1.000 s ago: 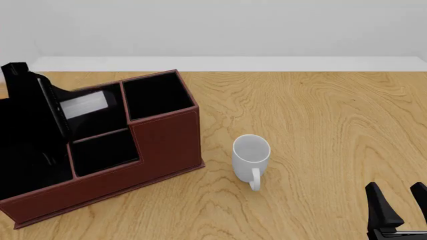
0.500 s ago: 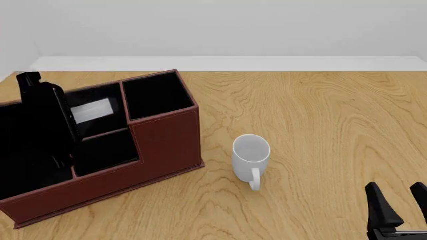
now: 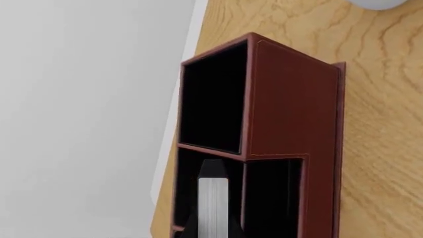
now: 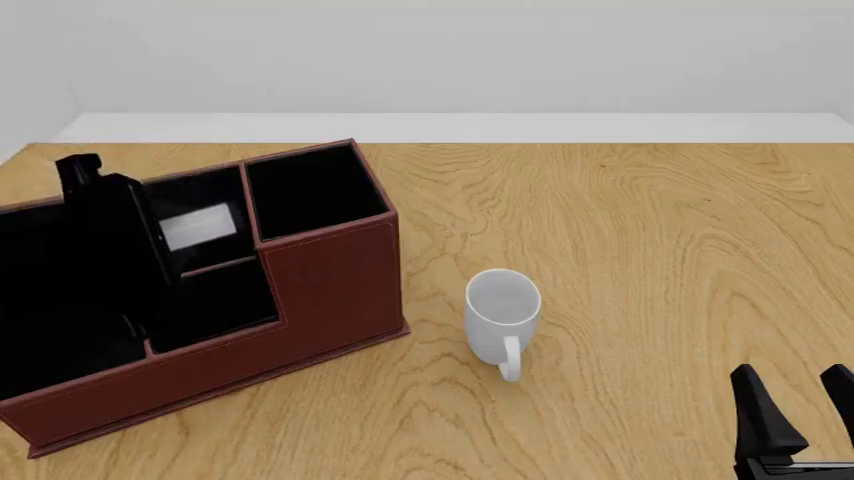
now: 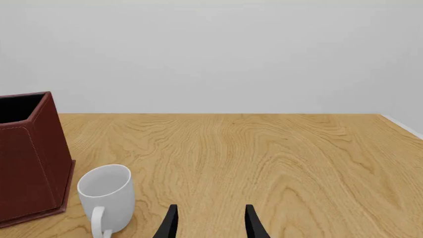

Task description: Pick up the book and place it in the front compartment of the caddy.

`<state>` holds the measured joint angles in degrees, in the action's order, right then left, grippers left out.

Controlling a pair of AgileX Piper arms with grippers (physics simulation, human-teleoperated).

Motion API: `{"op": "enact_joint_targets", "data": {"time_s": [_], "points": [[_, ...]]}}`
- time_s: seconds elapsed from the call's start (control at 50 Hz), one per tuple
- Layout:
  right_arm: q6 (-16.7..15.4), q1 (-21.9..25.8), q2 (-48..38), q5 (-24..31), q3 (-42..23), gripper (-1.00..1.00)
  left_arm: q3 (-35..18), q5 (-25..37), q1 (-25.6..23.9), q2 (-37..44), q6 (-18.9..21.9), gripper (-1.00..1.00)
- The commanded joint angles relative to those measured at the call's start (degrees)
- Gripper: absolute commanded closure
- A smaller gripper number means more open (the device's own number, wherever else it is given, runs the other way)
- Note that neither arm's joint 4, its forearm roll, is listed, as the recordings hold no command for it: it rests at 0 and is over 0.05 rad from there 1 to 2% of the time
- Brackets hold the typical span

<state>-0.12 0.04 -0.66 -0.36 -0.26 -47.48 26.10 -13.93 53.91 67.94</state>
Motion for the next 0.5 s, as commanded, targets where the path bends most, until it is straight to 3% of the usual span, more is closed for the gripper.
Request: {"op": "enact_joint_targets", "data": {"time_s": [0.02, 0.5], "points": [[0.00, 0.00, -0.01, 0.00, 0.00, -1.00, 1.44, -2.63, 0.32, 0.50, 1.18, 1.00], [-0.01, 0.00, 0.00, 0.00, 0.00, -1.00, 3.11, -6.71, 0.92, 3.36, 1.53, 1.00]]}}
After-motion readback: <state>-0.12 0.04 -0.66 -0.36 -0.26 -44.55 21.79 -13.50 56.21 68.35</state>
